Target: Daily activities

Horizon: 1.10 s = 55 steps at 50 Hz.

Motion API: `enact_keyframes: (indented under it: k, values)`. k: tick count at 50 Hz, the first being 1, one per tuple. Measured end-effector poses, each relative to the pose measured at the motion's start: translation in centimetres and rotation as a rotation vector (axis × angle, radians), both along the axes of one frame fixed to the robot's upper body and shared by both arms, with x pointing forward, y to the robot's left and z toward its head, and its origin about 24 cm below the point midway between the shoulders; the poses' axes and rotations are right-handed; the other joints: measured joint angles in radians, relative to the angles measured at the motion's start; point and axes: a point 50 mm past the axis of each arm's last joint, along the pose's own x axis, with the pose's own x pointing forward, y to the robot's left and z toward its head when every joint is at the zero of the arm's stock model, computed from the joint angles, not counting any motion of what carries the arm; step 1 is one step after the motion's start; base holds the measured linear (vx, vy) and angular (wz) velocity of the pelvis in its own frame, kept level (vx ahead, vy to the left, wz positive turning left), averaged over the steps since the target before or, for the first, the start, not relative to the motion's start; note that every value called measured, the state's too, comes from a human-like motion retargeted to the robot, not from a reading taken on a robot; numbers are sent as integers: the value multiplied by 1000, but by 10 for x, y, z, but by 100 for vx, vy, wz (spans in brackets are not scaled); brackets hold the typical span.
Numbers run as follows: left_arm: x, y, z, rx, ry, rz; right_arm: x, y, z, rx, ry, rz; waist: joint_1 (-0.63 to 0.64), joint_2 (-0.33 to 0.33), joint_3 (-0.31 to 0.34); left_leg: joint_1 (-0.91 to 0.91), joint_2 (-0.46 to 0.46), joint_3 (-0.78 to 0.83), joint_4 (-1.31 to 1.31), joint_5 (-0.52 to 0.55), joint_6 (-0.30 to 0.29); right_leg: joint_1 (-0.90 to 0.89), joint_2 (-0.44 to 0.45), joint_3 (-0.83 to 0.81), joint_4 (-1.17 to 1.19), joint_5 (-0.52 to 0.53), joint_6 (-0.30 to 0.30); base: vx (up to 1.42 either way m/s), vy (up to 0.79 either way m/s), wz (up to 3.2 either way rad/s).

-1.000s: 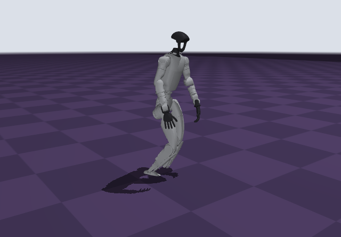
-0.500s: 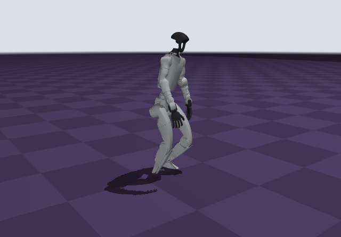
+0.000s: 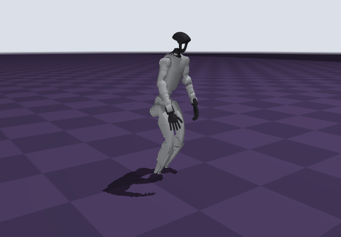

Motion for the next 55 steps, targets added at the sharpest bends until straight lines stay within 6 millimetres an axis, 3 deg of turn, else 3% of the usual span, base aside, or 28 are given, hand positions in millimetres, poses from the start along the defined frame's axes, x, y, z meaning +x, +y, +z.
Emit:
enact_keyframes:
  k: [3,5,8,13,15,18,20,23,27,30,38,41,44,48,55]
  values:
    - [-1,-4,-1,-11,-9,7,2,1,2,-7,-16,13,-6,1,12,-28,4,15,60,-14,2,-36,-5,5,73,-9,2,-8,5,-11]
    - [5,-5,3,-23,-36,19,11,-2,13,-22,-58,26,-14,-1,-1,-3,-11,20,-32,11,9,-33,-12,18,23,6,6,2,6,-8]
    - [3,-7,2,-32,-44,30,22,-1,26,-33,-130,51,-25,-4,10,-31,-6,36,37,-8,12,-67,-16,26,101,-4,10,-9,5,-13]
    - [6,-8,5,-38,-80,46,49,2,70,-62,-334,118,-55,-9,18,-31,-10,61,37,-9,22,-99,-20,47,155,6,23,-6,6,-13]
    - [12,-7,10,-34,-103,46,58,3,98,-83,-442,158,-69,-6,20,-2,-17,68,-29,6,27,-102,-21,56,148,19,30,0,3,-7]
    - [5,-2,7,-4,-86,32,66,13,128,-102,-572,245,-88,-16,31,-32,-5,93,55,-15,29,-136,-49,46,261,6,25,-11,2,-18]
    - [7,3,9,19,-82,14,66,18,162,-136,-679,322,-102,-14,40,0,-15,100,7,-8,37,-133,-84,38,303,-19,12,0,0,0]
    - [-1,11,4,60,-34,-14,63,33,195,-171,-787,447,-112,-29,50,4,-19,114,40,-15,45,-133,-124,40,399,-31,13,-7,-2,-4]
    - [-14,22,-2,107,43,-39,54,52,224,-209,-852,604,-97,-51,58,23,-19,124,67,-22,52,-96,-151,40,451,-35,26,-4,-6,-12]
    - [-25,28,-7,122,100,-34,50,64,231,-218,-840,692,-65,-65,59,27,-3,125,107,-33,48,-47,-142,29,419,-57,26,-3,-10,-25]
    - [-39,34,-12,94,144,40,51,68,230,-248,-781,741,61,-38,76,-86,165,114,466,-37,-19,50,-34,-39,322,-158,-42,-6,-9,-35]
    - [-34,34,-9,65,126,56,54,57,230,-250,-788,676,99,0,87,-142,264,91,634,-38,-18,75,33,-63,282,-158,-67,-4,-6,-28]
    - [-31,30,-6,30,112,68,54,40,217,-218,-761,566,119,28,94,-173,325,66,751,-42,-4,90,71,-80,260,-156,-81,-2,-3,-8]
    - [-24,22,-5,-18,91,89,49,9,175,-143,-649,359,125,51,88,-176,335,58,774,-77,14,95,77,-100,230,-150,-79,0,-1,4]
    - [-9,2,-3,-91,46,130,12,-40,68,-22,-288,-49,102,80,37,-118,202,83,419,-123,6,64,30,-127,176,-117,-54,3,-2,31]
